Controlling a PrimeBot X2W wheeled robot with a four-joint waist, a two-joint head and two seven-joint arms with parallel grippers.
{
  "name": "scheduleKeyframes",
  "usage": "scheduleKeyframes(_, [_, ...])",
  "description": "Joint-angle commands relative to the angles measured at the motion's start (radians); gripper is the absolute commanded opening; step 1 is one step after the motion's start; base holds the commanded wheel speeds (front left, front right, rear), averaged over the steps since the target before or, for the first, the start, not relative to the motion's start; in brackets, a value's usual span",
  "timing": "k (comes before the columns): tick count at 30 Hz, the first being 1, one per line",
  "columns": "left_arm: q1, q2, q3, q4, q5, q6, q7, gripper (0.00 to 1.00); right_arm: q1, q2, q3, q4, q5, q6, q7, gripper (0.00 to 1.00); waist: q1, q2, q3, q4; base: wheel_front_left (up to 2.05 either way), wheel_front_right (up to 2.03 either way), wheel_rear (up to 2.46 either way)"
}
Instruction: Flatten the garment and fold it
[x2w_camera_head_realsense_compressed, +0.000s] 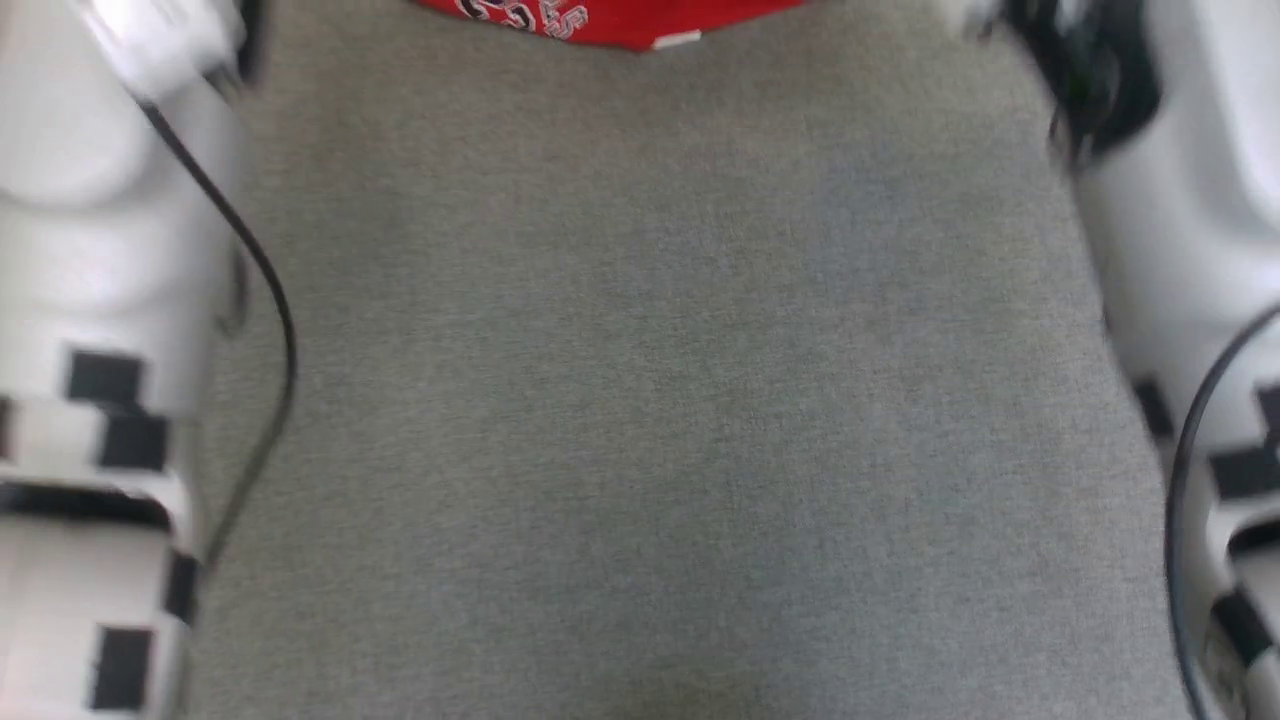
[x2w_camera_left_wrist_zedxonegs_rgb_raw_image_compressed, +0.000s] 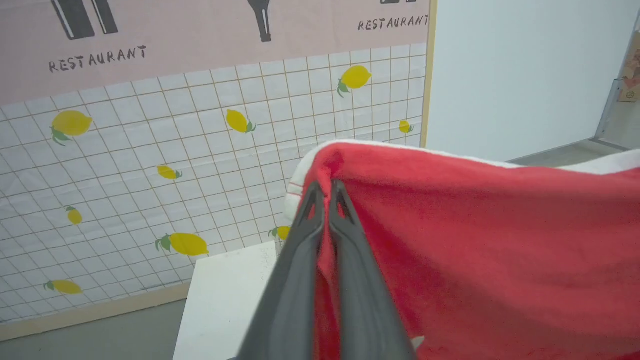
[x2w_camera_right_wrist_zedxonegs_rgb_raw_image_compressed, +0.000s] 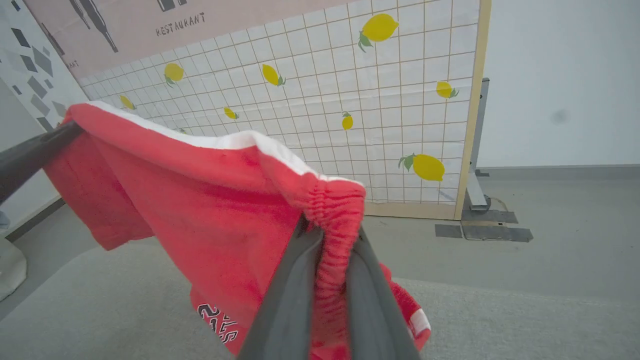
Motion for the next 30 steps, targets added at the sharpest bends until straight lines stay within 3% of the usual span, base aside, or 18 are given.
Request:
scheduleKeyframes(1, [0.053,-0.009,-0.003,0.000,-0.015,-0.007,-0.019,0.00,0.060,-0.008,0.008,-0.025,0.023,-0.001,-0.020,0.00,-0.0001,0.0115,-0.104,0.063,0.00,0.00,0.00])
scheduleKeyframes(8, [0.354,-0.042,-0.010,-0.080,-0.070,0.001,-0.078,0.00,0.407,-0.068,0.082,-0.150,0.084,-0.001,0.003,0.00,-0.0001,0.0115,-0.276,0.102,0.00,0.00,0.00])
scheduleKeyframes(9, [0.523,-0.047,-0.019,-0.133,-0.089,0.020,-0.071,0.00,0.555,-0.086,0.103,-0.199,0.102,-0.001,0.035,0.00,-0.0001,0.0115,-0.342,0.112,0.00,0.00,0.00])
scheduleKeyframes(12, [0.726,-0.058,-0.041,-0.208,-0.110,0.045,-0.045,0.00,0.704,-0.094,0.106,-0.246,0.108,-0.001,0.066,0.00,-0.0001,0.0115,-0.400,0.120,0.00,0.00,0.00])
scheduleKeyframes(19, [1.055,-0.068,-0.058,-0.337,-0.163,0.114,0.023,0.00,0.977,-0.091,0.056,-0.337,0.084,-0.001,0.163,0.00,-0.0001,0.0115,-0.488,0.155,0.00,0.00,0.00])
scheduleKeyframes(21, [1.127,-0.058,-0.050,-0.372,-0.177,0.139,0.044,0.00,1.046,-0.088,0.038,-0.372,0.076,-0.001,0.214,0.00,-0.0001,0.0115,-0.503,0.162,0.00,0.00,0.00])
scheduleKeyframes(22, [1.213,-0.043,-0.036,-0.420,-0.199,0.170,0.078,0.00,1.126,-0.075,0.005,-0.426,0.084,-0.001,0.299,0.00,-0.0001,0.0115,-0.522,0.164,0.00,0.00,0.00])
scheduleKeyframes(30, [1.344,-0.017,-0.014,-0.567,-0.245,0.236,0.185,0.00,1.246,-0.058,-0.069,-0.578,0.057,-0.001,0.502,0.00,-0.0001,0.0115,-0.532,0.140,0.00,0.00,0.00])
